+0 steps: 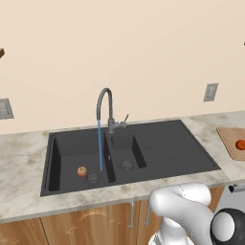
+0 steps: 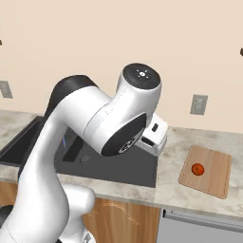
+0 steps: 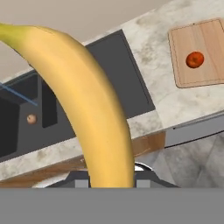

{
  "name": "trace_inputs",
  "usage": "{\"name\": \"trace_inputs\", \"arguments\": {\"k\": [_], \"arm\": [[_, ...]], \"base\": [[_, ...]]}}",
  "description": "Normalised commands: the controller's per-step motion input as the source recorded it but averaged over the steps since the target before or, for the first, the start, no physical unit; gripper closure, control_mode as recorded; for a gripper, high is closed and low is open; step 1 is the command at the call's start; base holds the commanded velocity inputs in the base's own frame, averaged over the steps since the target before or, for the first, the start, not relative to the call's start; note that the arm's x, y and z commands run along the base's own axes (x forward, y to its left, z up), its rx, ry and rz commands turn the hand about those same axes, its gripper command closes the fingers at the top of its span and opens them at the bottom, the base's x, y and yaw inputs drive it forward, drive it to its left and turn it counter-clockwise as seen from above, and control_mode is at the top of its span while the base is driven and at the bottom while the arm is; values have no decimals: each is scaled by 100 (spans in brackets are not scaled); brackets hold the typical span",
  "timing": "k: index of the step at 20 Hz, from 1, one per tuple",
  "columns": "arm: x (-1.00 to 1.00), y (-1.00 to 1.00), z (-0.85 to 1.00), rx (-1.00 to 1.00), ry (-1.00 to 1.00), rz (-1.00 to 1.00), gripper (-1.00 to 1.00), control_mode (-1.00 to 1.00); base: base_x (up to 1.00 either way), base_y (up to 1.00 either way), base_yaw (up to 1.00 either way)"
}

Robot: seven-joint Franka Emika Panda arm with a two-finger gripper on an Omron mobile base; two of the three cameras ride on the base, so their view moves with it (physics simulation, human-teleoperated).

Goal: Pick the peach, apple, banana from the sink and place them on the cutting board to airdry. Then turn off the sink faucet.

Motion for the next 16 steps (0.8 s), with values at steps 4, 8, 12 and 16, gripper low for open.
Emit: {"name": "trace_inputs", "arguments": {"k": [4, 8, 12, 16], "arm": [[59, -21, -17, -1, 0, 0, 100, -100], [54, -27, -21, -5, 3, -2, 100, -100], [42, -37, -13, -7, 4, -7, 100, -100], [32, -34, -20, -5, 1, -7, 100, -100]], "base": [[0, 0, 0], [0, 0, 0], [0, 0, 0], [0, 0, 0]]}}
